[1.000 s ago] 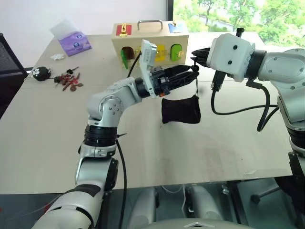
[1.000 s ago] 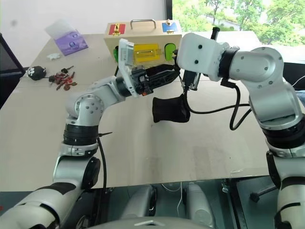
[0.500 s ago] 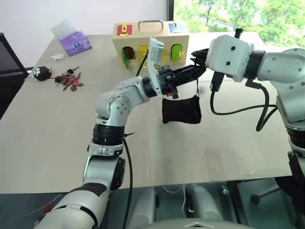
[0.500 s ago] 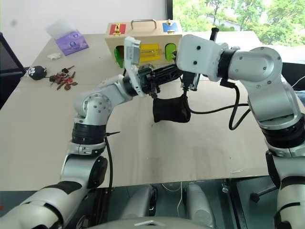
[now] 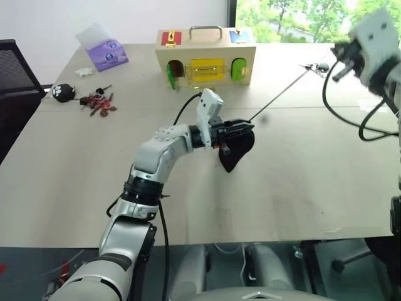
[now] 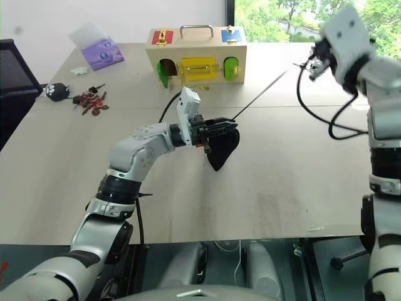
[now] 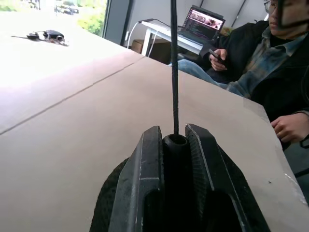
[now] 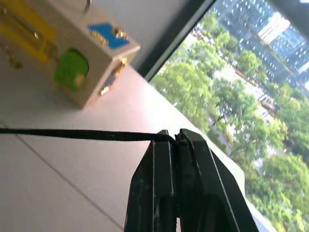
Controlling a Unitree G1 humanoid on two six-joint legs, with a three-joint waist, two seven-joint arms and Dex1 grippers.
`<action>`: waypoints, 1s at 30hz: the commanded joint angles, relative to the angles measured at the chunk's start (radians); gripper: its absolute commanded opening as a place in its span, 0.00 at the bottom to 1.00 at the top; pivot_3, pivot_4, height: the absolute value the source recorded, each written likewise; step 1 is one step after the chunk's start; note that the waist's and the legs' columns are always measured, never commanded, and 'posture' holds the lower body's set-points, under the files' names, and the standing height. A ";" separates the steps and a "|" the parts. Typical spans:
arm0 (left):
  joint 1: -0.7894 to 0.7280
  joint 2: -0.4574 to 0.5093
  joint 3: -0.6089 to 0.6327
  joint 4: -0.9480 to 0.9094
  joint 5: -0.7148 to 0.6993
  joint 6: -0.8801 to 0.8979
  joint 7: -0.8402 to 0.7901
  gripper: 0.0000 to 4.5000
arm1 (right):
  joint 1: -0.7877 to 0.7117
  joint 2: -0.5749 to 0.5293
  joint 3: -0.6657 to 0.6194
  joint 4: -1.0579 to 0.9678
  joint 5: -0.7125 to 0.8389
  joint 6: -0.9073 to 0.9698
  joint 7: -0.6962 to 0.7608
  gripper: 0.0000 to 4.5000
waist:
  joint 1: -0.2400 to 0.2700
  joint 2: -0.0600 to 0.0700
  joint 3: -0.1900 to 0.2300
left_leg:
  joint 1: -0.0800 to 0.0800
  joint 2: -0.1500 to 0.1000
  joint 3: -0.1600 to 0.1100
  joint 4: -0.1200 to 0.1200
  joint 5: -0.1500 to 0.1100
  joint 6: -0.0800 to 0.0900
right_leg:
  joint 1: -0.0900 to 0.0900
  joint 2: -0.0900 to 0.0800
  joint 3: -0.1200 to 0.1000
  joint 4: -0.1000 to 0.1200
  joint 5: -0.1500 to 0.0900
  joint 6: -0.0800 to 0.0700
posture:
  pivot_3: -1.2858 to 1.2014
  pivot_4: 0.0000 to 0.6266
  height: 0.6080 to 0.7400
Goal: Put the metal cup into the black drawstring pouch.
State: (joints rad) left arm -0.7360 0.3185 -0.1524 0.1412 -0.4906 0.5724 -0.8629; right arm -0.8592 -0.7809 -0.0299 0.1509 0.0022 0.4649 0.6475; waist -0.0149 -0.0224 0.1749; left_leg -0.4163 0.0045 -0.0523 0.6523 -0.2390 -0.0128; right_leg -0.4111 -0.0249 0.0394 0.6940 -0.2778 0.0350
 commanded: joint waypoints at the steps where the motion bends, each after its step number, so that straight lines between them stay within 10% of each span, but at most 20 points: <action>1: 0.013 -0.013 -0.017 0.070 0.081 -0.038 0.041 0.03 | 0.055 -0.068 -0.117 0.037 0.010 -0.060 -0.035 0.00 | 0.000 0.000 0.000 | 0.000 0.000 0.001 0.000 0.000 0.000 | 0.000 0.000 0.000 0.000 0.000 0.000 | 0.52 0.24 1.00; 5: -0.024 -0.078 -0.010 0.101 0.080 -0.069 0.047 0.03 | 0.176 -0.030 -0.140 -0.008 0.106 -0.018 0.016 0.00 | -0.001 0.000 0.000 | 0.001 0.000 0.002 0.000 0.000 0.001 | 0.000 0.001 0.001 0.001 0.000 0.000 | 0.52 0.24 1.00; 8: -0.078 -0.139 0.023 0.092 0.026 -0.027 0.046 0.32 | 0.309 -0.039 -0.144 -0.045 0.130 -0.021 0.055 0.15 | 0.005 0.000 0.000 | 0.001 0.000 0.001 0.001 0.000 0.001 | 0.001 0.001 0.001 0.001 0.000 0.000 | 0.52 0.24 1.00; 14: -0.076 -0.096 0.133 -0.094 -0.091 0.125 0.076 0.99 | 0.595 -0.062 -0.299 -0.307 0.265 0.085 0.115 0.76 | -0.008 0.003 0.001 | 0.001 0.001 0.001 0.001 0.000 0.001 | 0.000 0.002 0.002 0.001 0.000 0.000 | 0.52 0.24 1.00; 17: -0.029 -0.039 0.200 -0.229 -0.155 0.221 0.125 1.00 | 0.726 -0.021 -0.397 -0.537 0.403 0.176 0.129 0.99 | -0.021 0.004 0.001 | 0.002 0.002 -0.003 0.000 0.000 0.001 | 0.001 0.004 0.003 0.002 0.000 0.000 | 0.52 0.24 1.00; 25: 0.311 0.071 0.349 -0.449 -0.107 0.090 0.214 1.00 | 0.843 0.298 -0.387 -0.913 0.564 0.218 -0.156 0.99 | -0.026 0.001 -0.002 | 0.007 0.004 -0.006 0.002 0.000 0.000 | 0.005 0.006 0.005 0.002 0.000 0.001 | 0.52 0.24 1.00; 30: 0.529 0.124 0.418 -0.530 -0.129 0.057 0.199 1.00 | 1.040 0.289 -0.303 -0.921 0.394 0.110 -0.153 0.99 | 0.005 0.003 0.000 | 0.011 0.003 -0.007 0.001 -0.001 0.001 | 0.011 0.004 0.003 -0.001 0.000 0.001 | 0.52 0.24 1.00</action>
State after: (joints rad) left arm -0.2314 0.4324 0.2352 -0.3072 -0.5939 0.6679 -0.6573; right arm 0.1392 -0.4761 -0.3328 -0.7453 0.4477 0.6441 0.4946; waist -0.0097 -0.0196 0.1749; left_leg -0.4055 0.0071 -0.0595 0.6538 -0.2396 -0.0121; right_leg -0.4000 -0.0216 0.0421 0.6931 -0.2780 0.0357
